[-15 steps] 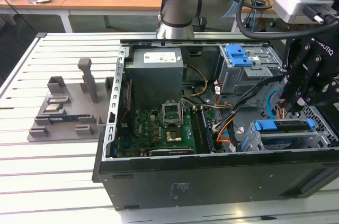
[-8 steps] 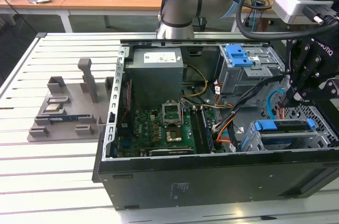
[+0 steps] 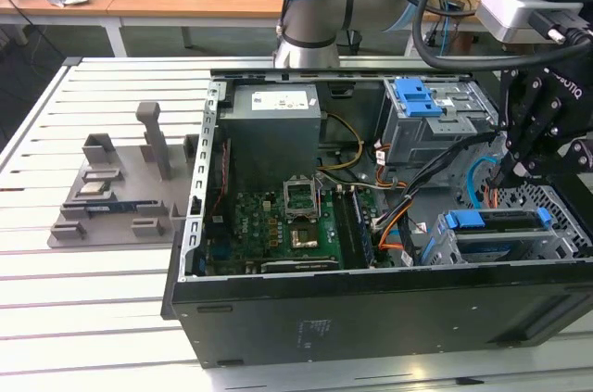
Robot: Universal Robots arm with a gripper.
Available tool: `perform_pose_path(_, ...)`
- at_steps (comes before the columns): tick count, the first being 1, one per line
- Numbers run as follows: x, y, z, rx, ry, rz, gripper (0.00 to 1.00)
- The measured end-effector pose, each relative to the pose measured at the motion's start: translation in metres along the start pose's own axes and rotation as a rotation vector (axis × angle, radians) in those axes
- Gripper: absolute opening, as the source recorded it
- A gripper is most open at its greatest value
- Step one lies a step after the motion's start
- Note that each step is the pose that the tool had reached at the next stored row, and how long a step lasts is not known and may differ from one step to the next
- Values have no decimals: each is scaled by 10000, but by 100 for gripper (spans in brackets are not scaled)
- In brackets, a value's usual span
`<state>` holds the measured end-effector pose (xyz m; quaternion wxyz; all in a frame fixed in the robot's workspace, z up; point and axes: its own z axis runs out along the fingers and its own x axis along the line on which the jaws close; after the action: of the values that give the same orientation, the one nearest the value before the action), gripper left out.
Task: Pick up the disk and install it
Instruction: 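Insert the first disk wire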
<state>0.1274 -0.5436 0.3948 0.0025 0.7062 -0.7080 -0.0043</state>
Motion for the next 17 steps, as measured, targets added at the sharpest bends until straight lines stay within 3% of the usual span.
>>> perform_pose_path(2,0,0,3,0,0,0,11)
perform_pose_path(5,0,0,6,0,0,0,29)
perform_pose_path(6,0,0,6,0,1,0,29)
perform_pose_path(7,0,0,7,0,0,0,36)
perform_pose_path(9,-3,-5,9,0,-4,-1,36)
perform_pose_path(17,-180,-313,46,-48,51,0,36)
